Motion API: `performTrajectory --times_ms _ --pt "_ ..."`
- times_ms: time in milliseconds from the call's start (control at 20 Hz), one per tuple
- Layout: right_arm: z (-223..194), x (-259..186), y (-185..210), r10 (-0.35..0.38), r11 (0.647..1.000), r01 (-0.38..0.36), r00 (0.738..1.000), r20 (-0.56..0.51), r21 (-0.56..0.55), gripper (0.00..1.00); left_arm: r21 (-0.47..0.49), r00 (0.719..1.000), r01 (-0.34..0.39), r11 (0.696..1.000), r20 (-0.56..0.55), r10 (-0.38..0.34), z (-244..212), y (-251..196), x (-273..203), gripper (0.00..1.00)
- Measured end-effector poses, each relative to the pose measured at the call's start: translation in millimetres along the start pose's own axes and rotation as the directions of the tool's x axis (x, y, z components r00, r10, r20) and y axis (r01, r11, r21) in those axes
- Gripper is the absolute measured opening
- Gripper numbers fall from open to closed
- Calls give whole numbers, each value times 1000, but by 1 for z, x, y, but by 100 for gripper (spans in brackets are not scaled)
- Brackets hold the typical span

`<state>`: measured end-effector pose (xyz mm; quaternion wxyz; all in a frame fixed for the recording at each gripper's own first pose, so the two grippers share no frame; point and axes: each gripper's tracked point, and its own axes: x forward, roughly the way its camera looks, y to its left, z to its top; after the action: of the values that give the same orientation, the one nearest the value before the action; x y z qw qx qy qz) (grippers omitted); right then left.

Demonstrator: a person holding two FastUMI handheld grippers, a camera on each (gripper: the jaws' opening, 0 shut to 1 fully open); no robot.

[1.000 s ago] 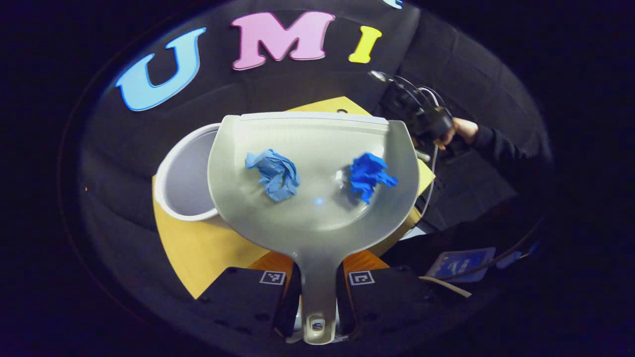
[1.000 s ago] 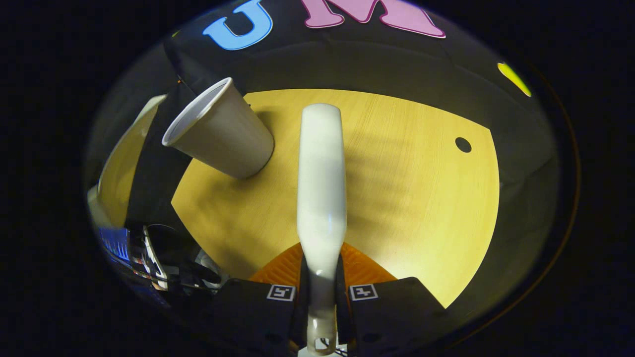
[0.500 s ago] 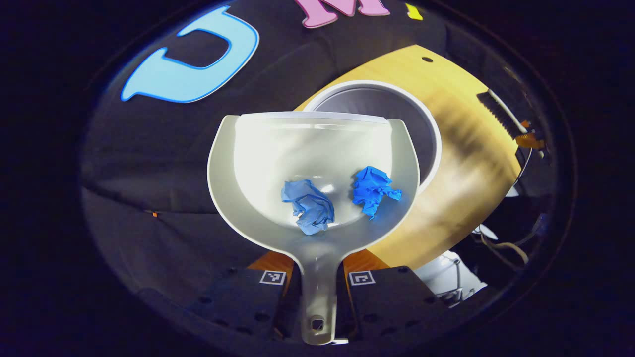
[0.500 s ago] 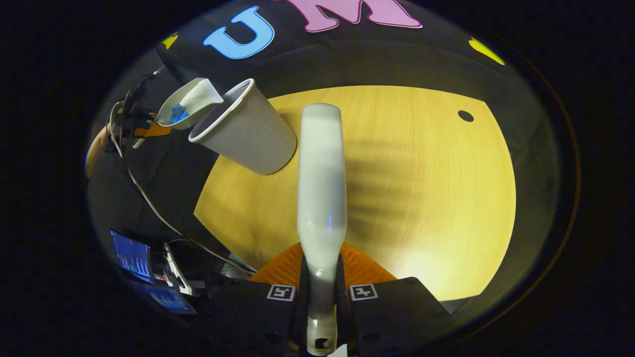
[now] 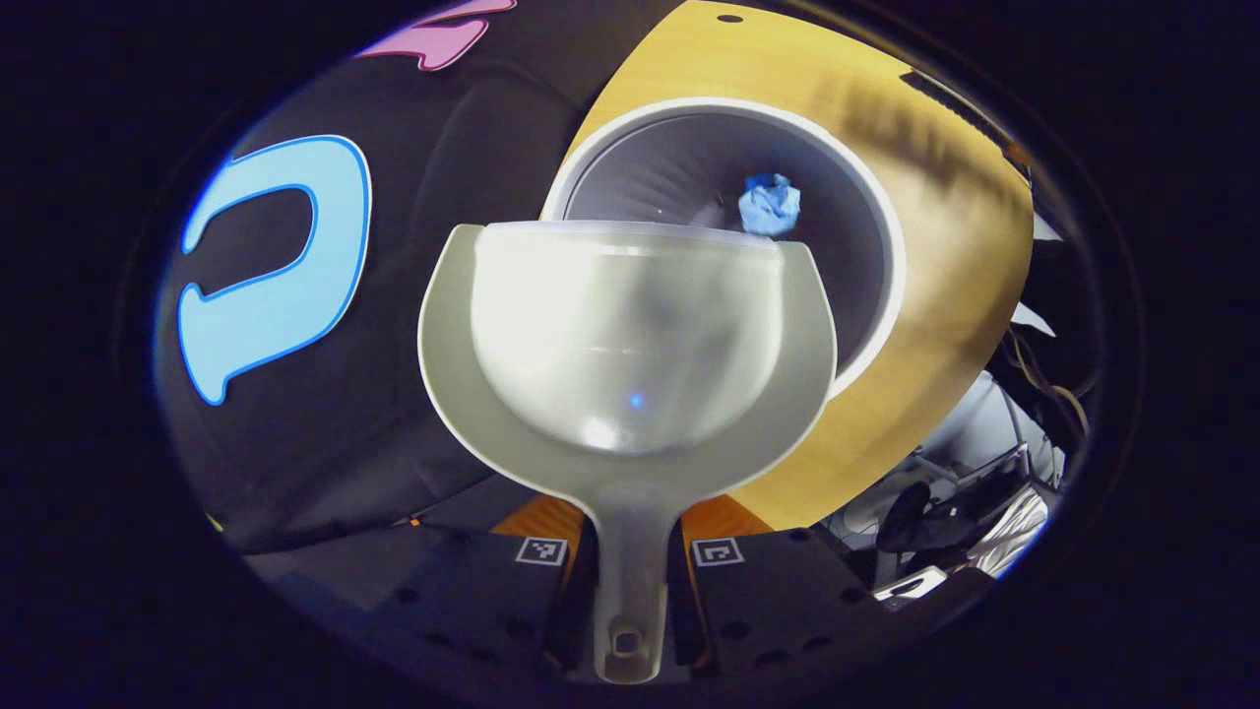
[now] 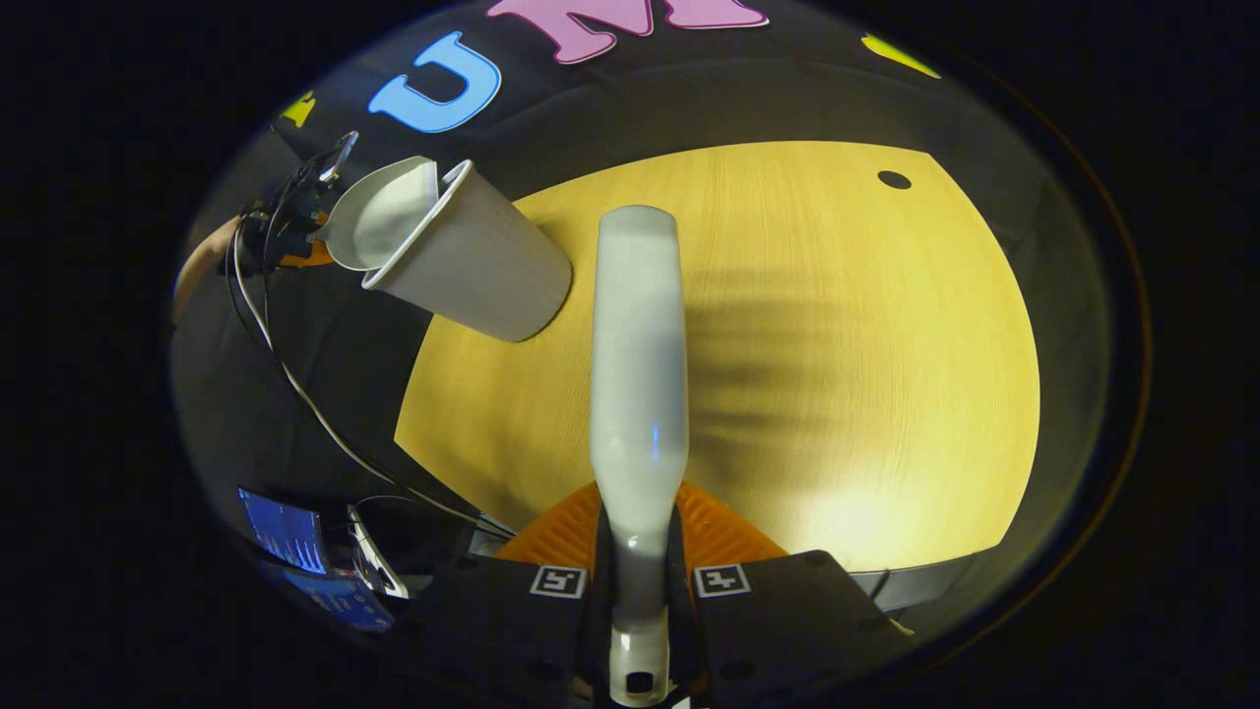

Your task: Pick up the small broom and dustpan from the desktop, sweep the trash into the dustpan with the broom, and then empty the trash into the garbage bin.

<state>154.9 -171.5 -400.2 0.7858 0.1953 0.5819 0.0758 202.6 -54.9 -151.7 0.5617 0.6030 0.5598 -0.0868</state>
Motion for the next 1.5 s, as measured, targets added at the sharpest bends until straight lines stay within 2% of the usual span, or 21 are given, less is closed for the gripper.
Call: performTrajectory --times_ms 100,200,300,350,450,550,600,650,750,850,900,1000,1150,1200,1300,1350,1500 --pt "0 0 1 5 1000 -5 1000 6 3 25 -50 998 -34 998 43 36 -2 -12 11 30" --pt "0 0 1 6 1000 -6 1000 7 -3 25 -163 989 -35 986 136 57 5 -29 15 30" --pt "2 -1 0 -2 1000 2 1000 17 -1 25 -315 961 -1 949 261 88 16 -46 4 30" --pt "3 -1 -1 -5 1000 5 1000 23 0 25 -380 942 40 924 324 92 21 -55 -4 30" --pt "8 0 -5 -28 1000 28 999 39 4 25 -469 883 121 875 453 121 32 -55 -7 30" --pt "13 1 -9 -54 999 53 997 63 5 25 -507 808 181 843 565 167 45 -57 -17 29" --pt "17 0 -11 -69 998 68 995 76 12 25 -503 766 231 833 622 163 55 -64 -21 29" --pt "20 1 -14 -84 996 83 992 93 24 25 -479 720 303 824 682 132 65 -75 -21 29" --pt "23 5 -19 -116 992 109 988 106 62 25 -421 627 461 781 777 48 92 -102 -20 30" --pt "22 1 -25 -161 985 154 981 107 75 25 -388 572 561 731 820 -4 114 -126 -8 30" --pt "21 1 -31 -178 982 171 979 100 73 25 -386 569 582 715 822 -19 122 -142 -5 30" --pt "21 5 -54 -219 975 215 971 93 53 25 -407 590 605 684 806 -43 132 -172 12 29" --pt "14 28 -75 -282 959 283 958 43 -12 25 -424 617 665 616 776 -131 151 -224 35 30" --pt "13 37 -77 -288 957 288 957 27 -24 25 -439 633 670 599 759 -152 152 -236 44 30" --pt "9 62 -80 -289 957 289 957 -18 -28 25 -496 688 663 561 700 -193 153 -253 66 30" --pt "8 76 -81 -291 957 290 956 -41 -21 26 -526 709 664 532 669 -223 151 -256 70 30" --pt "4 109 -88 -330 944 330 936 -119 -19 25 -580 741 663 474 599 -304 142 -256 60 30"
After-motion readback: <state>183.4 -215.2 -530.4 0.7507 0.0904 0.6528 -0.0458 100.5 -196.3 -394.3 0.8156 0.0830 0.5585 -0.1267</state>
